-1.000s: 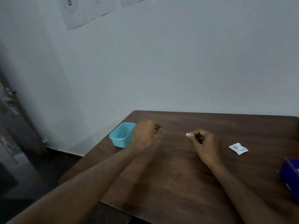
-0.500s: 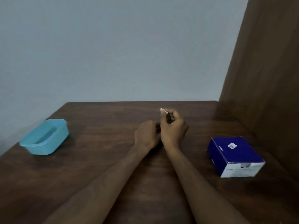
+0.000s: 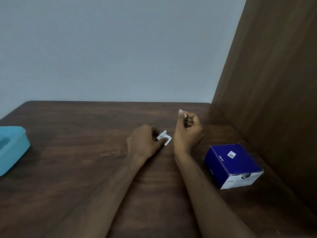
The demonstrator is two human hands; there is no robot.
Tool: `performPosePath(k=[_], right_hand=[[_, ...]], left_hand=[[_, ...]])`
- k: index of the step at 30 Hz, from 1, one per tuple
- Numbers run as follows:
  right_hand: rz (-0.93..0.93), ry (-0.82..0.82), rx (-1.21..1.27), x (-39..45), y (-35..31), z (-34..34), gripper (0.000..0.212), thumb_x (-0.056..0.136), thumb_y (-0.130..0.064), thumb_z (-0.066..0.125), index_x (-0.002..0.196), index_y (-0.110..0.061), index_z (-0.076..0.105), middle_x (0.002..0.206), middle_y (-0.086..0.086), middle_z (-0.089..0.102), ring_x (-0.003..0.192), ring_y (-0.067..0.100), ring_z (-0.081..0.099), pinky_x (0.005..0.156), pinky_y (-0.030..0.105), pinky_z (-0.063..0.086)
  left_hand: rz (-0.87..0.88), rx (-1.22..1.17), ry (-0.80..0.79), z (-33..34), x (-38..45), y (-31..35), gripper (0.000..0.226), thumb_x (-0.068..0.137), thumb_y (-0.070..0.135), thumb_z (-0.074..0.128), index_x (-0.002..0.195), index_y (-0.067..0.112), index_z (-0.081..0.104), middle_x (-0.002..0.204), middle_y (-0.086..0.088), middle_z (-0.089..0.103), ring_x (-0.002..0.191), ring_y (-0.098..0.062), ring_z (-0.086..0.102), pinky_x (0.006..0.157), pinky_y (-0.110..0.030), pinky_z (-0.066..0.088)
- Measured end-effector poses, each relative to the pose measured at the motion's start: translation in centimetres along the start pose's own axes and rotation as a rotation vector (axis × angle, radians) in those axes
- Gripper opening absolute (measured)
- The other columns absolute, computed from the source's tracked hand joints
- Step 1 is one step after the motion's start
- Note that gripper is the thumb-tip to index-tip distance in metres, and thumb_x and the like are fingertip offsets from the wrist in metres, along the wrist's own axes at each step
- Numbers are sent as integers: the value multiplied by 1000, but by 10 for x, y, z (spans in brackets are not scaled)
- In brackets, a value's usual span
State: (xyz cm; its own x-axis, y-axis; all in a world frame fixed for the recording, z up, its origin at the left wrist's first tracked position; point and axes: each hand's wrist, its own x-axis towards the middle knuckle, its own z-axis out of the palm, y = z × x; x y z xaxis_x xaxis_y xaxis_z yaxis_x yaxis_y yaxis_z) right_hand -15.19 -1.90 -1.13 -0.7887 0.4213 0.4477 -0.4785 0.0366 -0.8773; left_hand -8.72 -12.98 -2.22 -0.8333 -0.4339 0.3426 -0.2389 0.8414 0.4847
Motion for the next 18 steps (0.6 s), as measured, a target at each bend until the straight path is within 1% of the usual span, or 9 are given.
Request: performPosePath(k=[3, 5, 7, 8, 11, 12, 14, 16, 18], right_hand=[[9, -3, -14, 3, 1, -1, 14, 96, -31, 78, 85, -24, 73, 74, -11, 72, 68, 4, 67, 63, 23, 53], [46, -31, -36, 5, 5, -2, 11, 96, -31, 78, 87, -27, 73, 76, -13, 72, 71, 2, 66, 66, 27, 56], [109, -98, -46, 4, 8, -2, 11, 95, -32, 78, 86, -34, 73, 80, -13, 74, 76, 2, 69, 73, 34, 62], [134, -133, -49, 4, 9, -2, 13, 95, -33, 79, 83, -36, 72, 80, -14, 75, 77, 2, 70, 76, 38, 63], [143, -283, -82, -2, 9, 2, 13, 93, -31, 81, 83, -37, 75, 75, -13, 76, 70, 3, 72, 77, 43, 65], [142, -367, -65, -6, 8, 4, 12, 94, -26, 81, 88, -35, 75, 76, -11, 77, 69, 5, 74, 78, 45, 65], [107, -528, -45, -15, 5, 10, 18, 96, -15, 76, 96, -33, 73, 80, -8, 78, 69, 10, 78, 79, 47, 66], [37, -628, -53, -25, 4, 15, 23, 98, -9, 71, 92, -31, 70, 79, -7, 78, 70, 12, 78, 79, 46, 66], [-20, -675, -77, -34, 4, 20, 30, 96, -1, 67, 82, -27, 74, 80, -9, 78, 73, 12, 77, 79, 47, 65]], left_hand=[[-57, -79, -9, -2, 6, -7, 29, 87, 62, 75, 96, 34, 76, 87, 17, 72, 91, -9, 67, 69, -28, 41], [-80, -311, -17, -7, 12, -12, 21, 86, 51, 84, 93, 32, 79, 82, 17, 73, 78, -1, 67, 68, -25, 46], [-91, -582, 16, -17, 15, -20, 16, 84, 39, 91, 88, 26, 83, 79, 11, 78, 69, 4, 68, 66, -16, 49], [-87, -643, 46, -22, 16, -26, 15, 84, 37, 92, 86, 24, 84, 78, 7, 79, 68, 4, 68, 65, -14, 49], [-44, -600, 70, -44, 12, -50, 10, 86, 35, 90, 85, 26, 85, 75, 6, 80, 64, -1, 66, 62, -15, 47], [-31, -570, 61, -51, 8, -59, 9, 87, 34, 89, 85, 26, 86, 75, 6, 80, 64, -2, 65, 62, -15, 47], [-45, -564, 50, -61, -2, -79, 9, 88, 32, 88, 85, 24, 86, 77, 5, 81, 67, -5, 67, 64, -17, 49], [-85, -625, 44, -67, -9, -97, 10, 90, 33, 87, 87, 23, 87, 82, 3, 83, 73, -9, 70, 68, -24, 50], [-100, -719, 45, -71, -11, -107, 11, 91, 32, 86, 90, 22, 87, 85, -1, 83, 77, -10, 71, 71, -30, 50]])
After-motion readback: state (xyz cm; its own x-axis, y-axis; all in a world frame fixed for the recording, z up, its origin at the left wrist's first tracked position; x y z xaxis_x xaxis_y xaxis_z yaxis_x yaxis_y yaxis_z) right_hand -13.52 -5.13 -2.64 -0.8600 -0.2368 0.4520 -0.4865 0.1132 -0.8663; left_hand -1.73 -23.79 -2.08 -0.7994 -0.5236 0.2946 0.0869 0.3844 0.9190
